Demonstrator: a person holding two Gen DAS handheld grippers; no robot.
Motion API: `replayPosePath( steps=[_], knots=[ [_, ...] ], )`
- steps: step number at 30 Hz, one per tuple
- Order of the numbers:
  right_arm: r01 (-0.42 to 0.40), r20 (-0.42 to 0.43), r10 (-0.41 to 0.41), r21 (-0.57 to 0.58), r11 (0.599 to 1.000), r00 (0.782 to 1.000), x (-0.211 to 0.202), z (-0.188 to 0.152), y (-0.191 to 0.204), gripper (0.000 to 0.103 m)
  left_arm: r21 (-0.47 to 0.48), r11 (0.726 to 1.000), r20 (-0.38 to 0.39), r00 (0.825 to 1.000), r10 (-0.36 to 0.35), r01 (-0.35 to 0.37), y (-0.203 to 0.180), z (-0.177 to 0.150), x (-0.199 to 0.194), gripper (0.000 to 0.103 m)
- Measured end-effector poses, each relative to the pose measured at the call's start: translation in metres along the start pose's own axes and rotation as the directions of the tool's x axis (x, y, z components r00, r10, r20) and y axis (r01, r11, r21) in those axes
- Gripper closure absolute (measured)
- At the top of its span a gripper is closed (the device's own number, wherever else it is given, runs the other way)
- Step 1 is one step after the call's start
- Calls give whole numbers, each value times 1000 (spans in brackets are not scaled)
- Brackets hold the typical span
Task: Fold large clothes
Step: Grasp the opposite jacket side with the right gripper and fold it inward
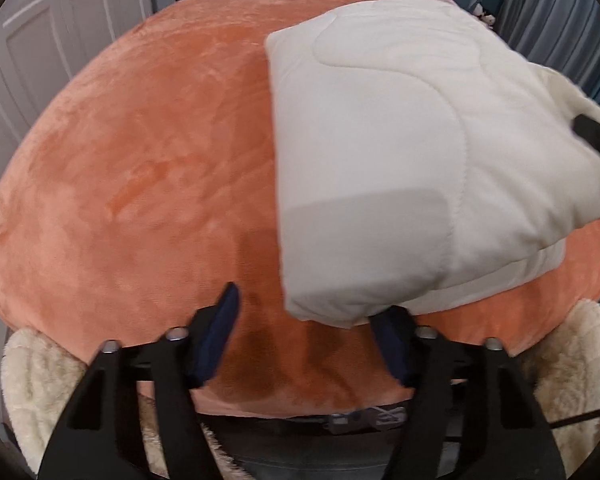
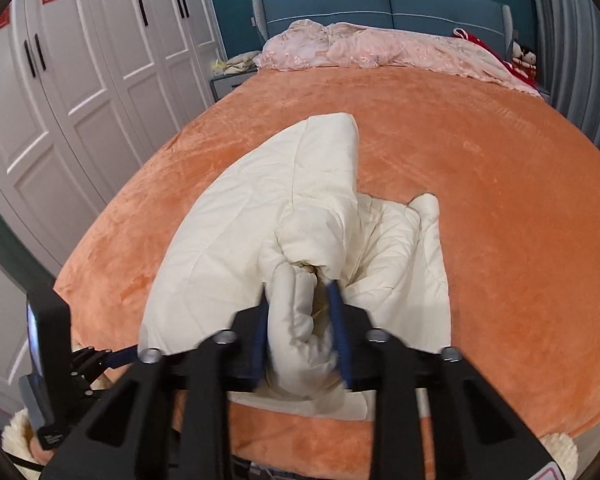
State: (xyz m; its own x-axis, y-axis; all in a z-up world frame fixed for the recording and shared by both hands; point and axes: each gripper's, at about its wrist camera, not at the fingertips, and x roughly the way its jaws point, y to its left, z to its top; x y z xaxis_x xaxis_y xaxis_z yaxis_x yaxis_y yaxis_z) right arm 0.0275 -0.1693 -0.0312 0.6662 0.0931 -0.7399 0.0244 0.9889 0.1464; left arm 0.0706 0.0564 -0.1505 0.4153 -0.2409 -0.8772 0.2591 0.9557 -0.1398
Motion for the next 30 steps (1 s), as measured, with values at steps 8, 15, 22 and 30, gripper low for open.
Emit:
replayPosePath(
  steps=[8, 15, 22, 30],
  knots=[
    [-118, 261, 145, -116, 986, 954, -82, 53, 39, 94, -17, 997, 74, 994, -77, 78, -15, 11, -32, 81],
    [11, 298, 0, -36, 999, 955, -94, 15, -7, 95, -32, 993, 102, 988, -114, 118, -24, 17, -48, 83],
    [85, 53, -90, 91, 992, 995, -28, -68, -65, 95, -32, 994, 41, 994, -105, 106, -25, 5, -26, 83],
    [81, -25, -79, 113, 990, 997, 4, -93, -75, 95, -12, 997, 21, 997, -70, 70, -29, -5, -17, 83]
  ],
)
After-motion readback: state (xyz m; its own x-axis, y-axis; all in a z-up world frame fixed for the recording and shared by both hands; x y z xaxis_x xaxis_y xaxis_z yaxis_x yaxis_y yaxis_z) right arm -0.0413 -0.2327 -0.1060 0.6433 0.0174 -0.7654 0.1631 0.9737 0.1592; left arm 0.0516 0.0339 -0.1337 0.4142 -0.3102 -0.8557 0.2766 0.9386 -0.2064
